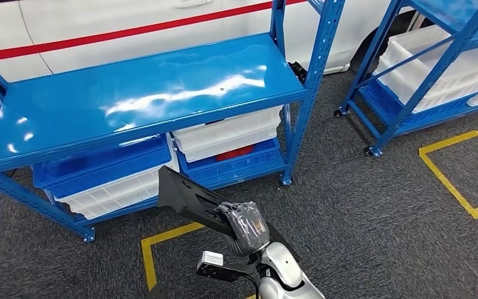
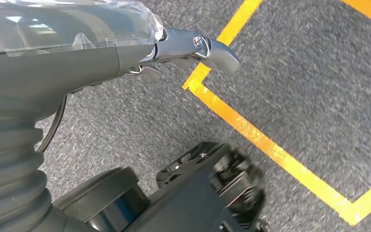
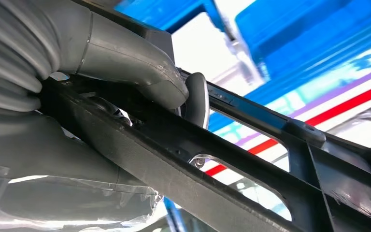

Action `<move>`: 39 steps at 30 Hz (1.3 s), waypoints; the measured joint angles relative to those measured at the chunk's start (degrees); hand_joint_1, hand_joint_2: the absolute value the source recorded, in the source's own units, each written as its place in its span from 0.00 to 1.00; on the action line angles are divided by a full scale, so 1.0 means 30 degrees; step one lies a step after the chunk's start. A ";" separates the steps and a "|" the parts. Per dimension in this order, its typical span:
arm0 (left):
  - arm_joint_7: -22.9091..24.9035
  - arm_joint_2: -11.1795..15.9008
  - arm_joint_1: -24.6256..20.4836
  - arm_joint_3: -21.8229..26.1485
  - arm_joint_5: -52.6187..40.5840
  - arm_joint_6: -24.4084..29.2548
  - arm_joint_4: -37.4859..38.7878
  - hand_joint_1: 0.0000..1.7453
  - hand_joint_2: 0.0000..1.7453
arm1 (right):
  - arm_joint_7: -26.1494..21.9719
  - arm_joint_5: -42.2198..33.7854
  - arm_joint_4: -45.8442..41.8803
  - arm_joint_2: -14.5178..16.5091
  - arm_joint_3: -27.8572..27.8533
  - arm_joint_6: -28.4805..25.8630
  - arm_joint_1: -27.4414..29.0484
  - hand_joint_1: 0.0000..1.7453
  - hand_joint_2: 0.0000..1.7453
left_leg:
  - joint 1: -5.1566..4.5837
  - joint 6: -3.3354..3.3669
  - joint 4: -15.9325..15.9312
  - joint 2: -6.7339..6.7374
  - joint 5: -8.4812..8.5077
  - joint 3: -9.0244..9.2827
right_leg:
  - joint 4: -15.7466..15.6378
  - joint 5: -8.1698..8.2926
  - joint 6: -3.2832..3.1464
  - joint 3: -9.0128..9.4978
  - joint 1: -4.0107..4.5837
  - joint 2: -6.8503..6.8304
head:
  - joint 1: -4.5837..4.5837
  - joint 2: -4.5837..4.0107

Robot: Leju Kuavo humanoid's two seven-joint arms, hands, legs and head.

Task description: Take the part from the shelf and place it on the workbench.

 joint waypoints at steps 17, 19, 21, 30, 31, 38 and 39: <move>0.0253 0.0018 0.0058 0.0268 -0.0317 0.0182 0.0000 0.00 1.00 | -0.0037 0.0359 -0.0865 0.0293 -0.1552 0.0011 0.1236 1.00 1.00 | 0.0002 0.0897 -0.5777 0.0803 0.2586 0.2530 | 0.3329 -0.1086 0.1226 -0.1491 -0.0330 -0.0709 | 0.0004 0.0000; 0.0208 0.0013 0.0045 0.0379 -0.0293 0.0189 0.0000 0.00 1.00 | -0.0075 0.0454 -0.1002 0.0363 -0.1654 0.0022 0.1262 1.00 1.00 | -0.0083 0.0730 -0.5633 0.1077 0.2484 0.2505 | 0.0919 -0.0331 0.1075 -0.0214 -0.0260 -0.1382 | 0.0004 0.0000; 0.0211 0.0015 0.0040 0.0459 -0.0342 0.0275 0.0000 0.00 1.00 | -0.0115 0.0530 -0.1106 0.0446 -0.1754 0.0022 0.1287 1.00 1.00 | -0.0178 0.0508 -0.5569 0.1317 0.2434 0.2495 | 0.0069 -0.0227 0.0814 0.0133 -0.0116 -0.1630 | 0.0004 0.0000; 0.0239 0.0013 0.0238 0.0479 -0.0687 0.0792 0.0000 0.00 1.00 | -0.0164 0.0583 -0.1238 0.0652 -0.2001 0.0002 0.1531 1.00 1.00 | 0.0002 -0.0035 0.0007 -0.0010 -0.0436 0.0237 | -0.0129 0.0246 0.0020 -0.0161 -0.0104 -0.0018 | 0.0000 -0.0002; 0.0235 0.0015 0.0257 0.0483 -0.0690 0.0832 0.0000 0.00 1.00 | -0.0166 0.0583 -0.1238 0.0652 -0.2012 0.0007 0.1564 1.00 1.00 | 0.0002 -0.0001 -0.0329 -0.0035 -0.0057 0.0420 | -0.0100 0.0259 0.0025 -0.0173 -0.0089 0.0204 | 0.0000 0.0000; 0.0158 0.0075 0.0311 0.0659 -0.0678 0.1231 0.0000 0.00 1.00 | -0.0195 0.0612 -0.1268 0.0916 -0.2042 0.0195 0.1584 1.00 1.00 | -0.0012 0.0512 -0.5514 -0.1271 0.2120 0.2712 | 0.0046 0.0539 0.0607 -0.0566 -0.0169 0.1453 | 0.0002 0.0000; 0.0144 0.0074 0.0318 0.0708 -0.0661 0.1308 0.0000 0.00 1.00 | -0.0200 0.0618 -0.1271 0.0931 -0.2043 0.0242 0.1584 1.00 1.00 | 0.0018 0.0632 -0.5616 -0.1098 0.2215 0.2722 | 0.0095 0.0503 0.0709 -0.0629 -0.0158 0.1287 | 0.0002 0.0000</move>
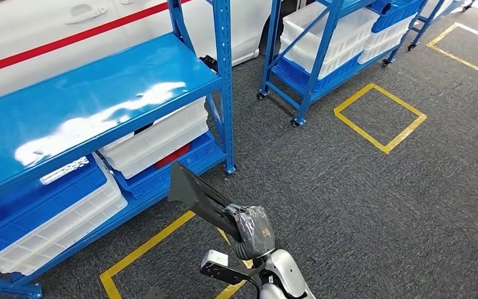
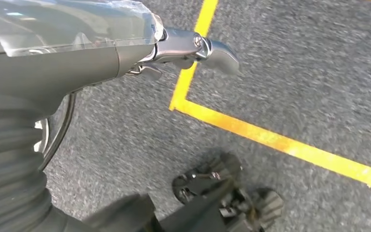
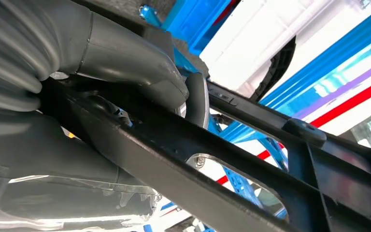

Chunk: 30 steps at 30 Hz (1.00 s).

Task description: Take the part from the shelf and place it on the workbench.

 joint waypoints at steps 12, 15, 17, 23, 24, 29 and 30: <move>-0.0735 0.0020 0.0314 0.0705 0.0050 0.1072 0.0000 0.00 1.00 | -0.0439 -0.0364 0.0601 0.0249 -0.0005 0.0315 -0.0742 1.00 1.00 | -0.0125 -0.0114 0.0035 0.2267 -0.0048 -0.0042 | 0.0156 -0.0455 0.0185 0.0379 -0.0046 -0.2806 | 0.0002 0.0000; -0.1058 0.0006 0.0318 0.0720 -0.0193 0.1461 0.0000 0.00 1.00 | -0.0598 -0.0630 0.0807 0.0288 -0.0018 0.0246 -0.0865 1.00 1.00 | -0.0079 -0.0460 0.0043 0.2563 -0.0151 0.0015 | -0.0028 -0.0426 -0.0194 0.0334 0.0043 -0.2378 | -0.0002 0.0000; -0.1169 -0.0007 0.0307 0.0720 -0.0324 0.1723 0.0000 0.00 1.00 | -0.0663 -0.0761 0.0934 0.0308 -0.0033 0.0171 -0.0923 1.00 1.00 | 0.0014 -0.0622 0.0823 0.2091 -0.0801 -0.0264 | -0.0172 -0.0323 -0.0451 0.0378 -0.0020 -0.2077 | -0.0002 0.0000; -0.1317 -0.0009 0.0529 0.0720 -0.0484 0.2020 0.0000 0.00 1.00 | -0.0856 -0.1004 0.1355 0.0348 -0.0120 -0.0115 -0.0961 1.00 1.00 | 0.0046 -0.0629 0.5137 0.1039 -0.2178 -0.2313 | -0.0157 -0.0250 -0.0683 0.0371 0.0096 -0.0936 | -0.0002 -0.0002; -0.1315 -0.0009 0.0537 0.0720 -0.0506 0.2029 0.0000 0.00 1.00 | -0.0871 -0.1051 0.1408 0.0348 -0.0153 -0.0161 -0.0950 1.00 1.00 | 0.0053 -0.0568 0.3908 0.0895 -0.1412 -0.1773 | -0.0119 -0.0251 -0.0671 0.0376 0.0101 -0.0710 | -0.0002 -0.0004; -0.1149 -0.0022 0.0556 0.0720 -0.0777 0.2042 0.0000 0.00 1.00 | -0.0933 -0.1182 0.1490 0.0324 -0.0284 -0.0441 -0.0808 1.00 1.00 | 0.0031 -0.0243 0.0281 -0.0376 -0.0099 -0.0246 | 0.0012 -0.0083 -0.0200 0.0058 0.0024 0.0201 | -0.0002 -0.0002; -0.1060 -0.0045 0.0545 0.0720 -0.0836 0.2013 0.0000 0.00 1.00 | -0.0940 -0.1200 0.1490 0.0299 -0.0324 -0.0470 -0.0717 1.00 1.00 | 0.0050 -0.0127 0.0235 -0.0205 -0.0031 -0.0240 | -0.0019 -0.0040 -0.0075 0.0016 0.0001 0.0319 | -0.0002 -0.0002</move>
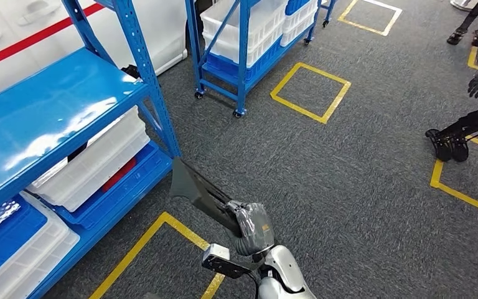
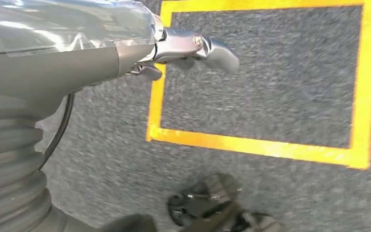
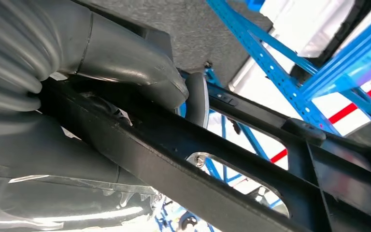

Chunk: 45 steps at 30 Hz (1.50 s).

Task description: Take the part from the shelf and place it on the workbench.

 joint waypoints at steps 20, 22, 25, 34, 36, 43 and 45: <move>0.1580 -0.0159 -0.0219 0.0130 0.0400 -0.2896 0.0000 0.00 1.00 | 0.0509 0.0448 -0.0678 -0.0193 -0.0632 -0.0062 0.0936 1.00 1.00 | -0.0137 -0.0431 0.2741 0.1595 -0.1909 -0.1012 | -0.0383 -0.0238 -0.0591 0.0479 0.0132 -0.2008 | 0.0002 0.0001; 0.1665 -0.0128 -0.0127 0.0263 0.0486 -0.2982 0.0000 0.00 1.00 | 0.0714 0.0725 -0.0871 -0.0111 -0.0640 0.0226 0.1006 1.00 1.00 | -0.0129 -0.0443 0.4859 0.1392 -0.2639 -0.2064 | -0.0351 -0.0240 -0.0662 0.0474 0.0175 -0.1624 | 0.0000 0.0002; 0.1785 -0.0117 -0.0078 0.0426 0.0538 -0.3069 0.0000 0.00 1.00 | 0.0874 0.0994 -0.1180 -0.0040 -0.0654 0.0656 0.1115 1.00 1.00 | -0.0114 -0.0346 0.3736 0.1159 -0.1368 -0.1731 | -0.0242 -0.0265 -0.0629 0.0476 0.0166 -0.0955 | 0.0000 0.0002; 0.2175 -0.0097 -0.0203 0.0689 0.0347 -0.3133 0.0000 0.00 1.00 | 0.0876 0.1208 -0.1900 0.0131 -0.0947 0.1262 0.1203 1.00 1.00 | -0.0039 0.0480 -0.0287 0.0709 0.0316 -0.0084 | 0.1101 -0.0982 0.0195 -0.0382 0.0137 -0.0929 | 0.0004 0.0002; 0.2270 -0.0084 -0.0161 0.0761 0.0269 -0.3051 0.0000 0.00 1.00 | 0.0851 0.1224 -0.1938 0.0155 -0.0989 0.1364 0.1178 1.00 1.00 | -0.0135 0.0605 -0.0302 0.1123 0.0320 -0.0073 | 0.3459 -0.2188 0.0342 -0.1488 0.0092 -0.1759 | 0.0004 0.0002; 0.2148 -0.0055 -0.0143 0.0816 -0.0075 -0.2110 0.0000 0.00 1.00 | 0.0723 0.1191 -0.1934 0.0168 -0.1078 0.1328 0.1142 1.00 1.00 | -0.0367 0.0461 -0.0260 0.2382 0.0083 0.0099 | 0.0433 -0.0535 0.0016 0.0299 0.0297 -0.3067 | 0.0005 0.0000; 0.1997 -0.0073 -0.0142 0.0860 -0.0161 -0.1619 0.0000 0.00 1.00 | 0.0707 0.1145 -0.1933 0.0169 -0.1111 0.1219 0.1111 1.00 1.00 | -0.0424 0.0286 -0.0264 0.2666 0.0003 0.0154 | -0.0231 -0.0550 -0.0178 0.0582 0.0488 -0.3241 | 0.0003 0.0000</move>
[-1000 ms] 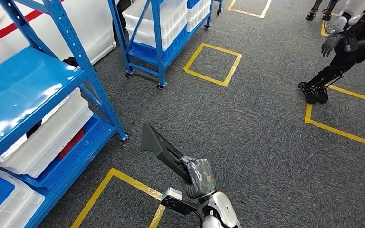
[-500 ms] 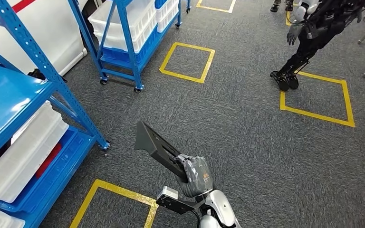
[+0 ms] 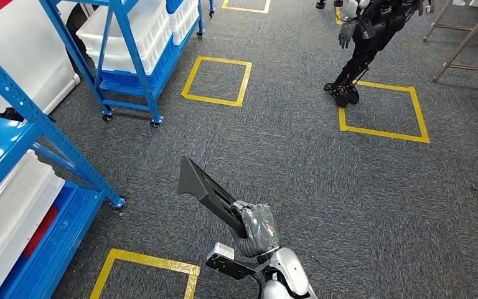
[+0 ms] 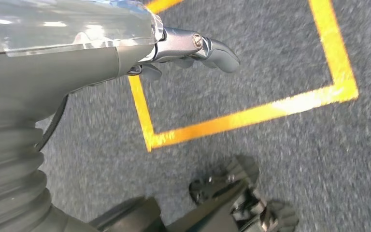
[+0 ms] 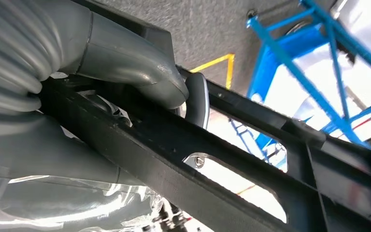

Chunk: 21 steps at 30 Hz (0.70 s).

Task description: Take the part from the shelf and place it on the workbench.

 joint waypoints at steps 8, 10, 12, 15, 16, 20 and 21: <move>-0.0595 0.0015 0.0118 0.0135 0.0020 -0.0925 0.0000 0.00 1.00 | -0.0087 -0.0111 0.0184 0.0170 -0.0180 -0.0127 -0.0201 1.00 1.00 | 0.0251 -0.0588 0.5421 -0.1372 -0.2592 -0.2422 | -0.0332 0.0217 -0.0497 0.0161 -0.0277 0.1535 | -0.0004 0.0002; -0.0709 0.0051 0.0145 0.0195 0.0084 -0.1259 0.0000 0.00 1.00 | -0.0162 -0.0200 0.0343 0.0177 -0.0191 -0.0133 -0.0273 1.00 1.00 | 0.0359 -0.0680 0.4715 -0.1405 -0.1698 -0.2246 | -0.0236 0.0179 -0.0438 0.0174 -0.0319 0.1999 | -0.0004 0.0000; -0.0840 0.0089 0.0146 0.0259 0.0144 -0.1497 0.0002 0.00 1.00 | -0.0231 -0.0297 0.0499 0.0199 -0.0200 -0.0144 -0.0414 1.00 1.00 | 0.0511 -0.0767 0.2192 -0.1913 -0.0360 -0.1194 | -0.0002 0.0061 -0.0260 0.0123 -0.0369 0.2447 | -0.0003 0.0000; -0.1026 0.0107 0.0161 0.0386 0.0262 -0.1888 0.0007 0.00 1.00 | -0.0331 -0.0411 0.0714 0.0226 -0.0220 -0.0182 -0.0617 1.00 1.00 | 0.0578 -0.0667 0.0562 -0.2665 -0.0001 -0.0483 | 0.0286 0.0010 0.0081 -0.0152 -0.0401 0.2986 | 0.0000 0.0002; -0.1079 0.0113 0.0163 0.0443 0.0290 -0.2016 0.0007 0.00 1.00 | -0.0370 -0.0451 0.0783 0.0224 -0.0224 -0.0198 -0.0640 1.00 1.00 | 0.0561 -0.0545 0.0514 -0.2545 0.0029 -0.0469 | 0.0279 0.0053 0.0189 -0.0215 -0.0433 0.3140 | 0.0000 0.0002; -0.1217 0.0102 0.0155 0.0575 0.0304 -0.2391 0.0007 0.00 1.00 | -0.0457 -0.0627 0.0929 0.0186 -0.0248 -0.0242 -0.0682 1.00 1.00 | 0.0556 -0.0059 0.0235 -0.1847 0.0235 -0.0407 | 0.1820 -0.0913 0.0518 -0.1008 -0.0461 0.2108 | 0.0000 -0.0002; -0.1233 0.0099 0.0185 0.0599 0.0310 -0.2479 0.0007 0.00 1.00 | -0.0468 -0.0654 0.0954 0.0175 -0.0251 -0.0246 -0.0707 1.00 1.00 | 0.0511 0.0002 0.0214 -0.1644 0.0232 -0.0404 | 0.3037 -0.1516 0.0583 -0.1595 -0.0437 0.1654 | 0.0002 0.0000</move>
